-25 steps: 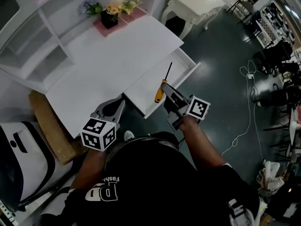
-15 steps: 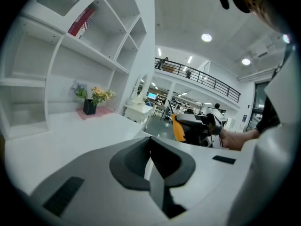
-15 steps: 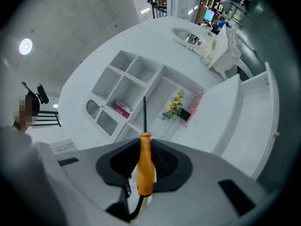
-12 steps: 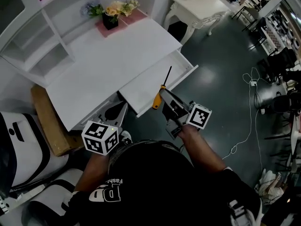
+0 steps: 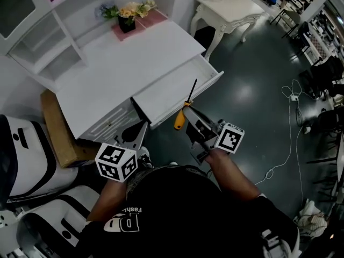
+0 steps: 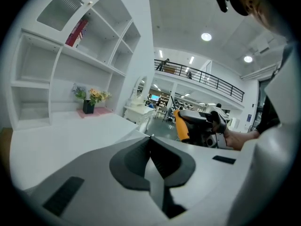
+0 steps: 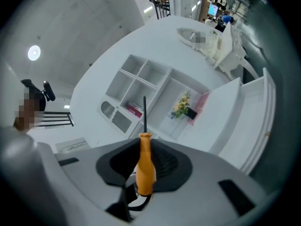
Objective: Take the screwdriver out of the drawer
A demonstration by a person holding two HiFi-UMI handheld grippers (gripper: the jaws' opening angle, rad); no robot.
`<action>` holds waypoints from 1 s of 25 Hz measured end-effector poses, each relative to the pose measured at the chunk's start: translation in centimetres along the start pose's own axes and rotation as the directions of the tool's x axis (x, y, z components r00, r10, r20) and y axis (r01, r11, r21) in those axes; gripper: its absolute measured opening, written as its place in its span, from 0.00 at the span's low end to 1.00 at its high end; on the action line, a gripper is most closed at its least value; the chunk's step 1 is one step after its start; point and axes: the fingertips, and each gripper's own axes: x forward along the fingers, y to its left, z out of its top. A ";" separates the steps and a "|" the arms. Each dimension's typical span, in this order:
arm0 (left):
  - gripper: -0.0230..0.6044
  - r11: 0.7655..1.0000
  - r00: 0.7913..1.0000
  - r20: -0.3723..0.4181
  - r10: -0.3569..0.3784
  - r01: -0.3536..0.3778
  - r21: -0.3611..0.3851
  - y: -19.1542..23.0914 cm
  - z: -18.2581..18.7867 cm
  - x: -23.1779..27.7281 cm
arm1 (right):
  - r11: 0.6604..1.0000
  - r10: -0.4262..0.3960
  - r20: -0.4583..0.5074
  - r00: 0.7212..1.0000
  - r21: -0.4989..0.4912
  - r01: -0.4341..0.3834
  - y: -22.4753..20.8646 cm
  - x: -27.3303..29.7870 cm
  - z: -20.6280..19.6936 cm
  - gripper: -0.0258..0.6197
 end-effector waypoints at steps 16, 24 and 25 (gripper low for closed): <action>0.06 0.997 0.997 0.023 0.071 -0.070 -0.043 -4.7 -3.6 -2.6 | 0.999 0.040 -0.039 0.998 0.015 -0.039 2.0 -5.7 -2.1 0.17; 0.06 0.999 0.999 -0.003 0.046 -0.046 -0.010 -3.1 -2.1 -3.1 | 1.000 0.022 -0.022 1.000 0.015 -0.021 2.8 -4.0 -3.1 0.17; 0.06 0.999 0.999 -0.004 0.037 -0.037 0.001 -2.9 -1.7 -3.3 | 1.000 0.018 -0.018 1.000 0.013 -0.018 2.9 -3.6 -3.2 0.16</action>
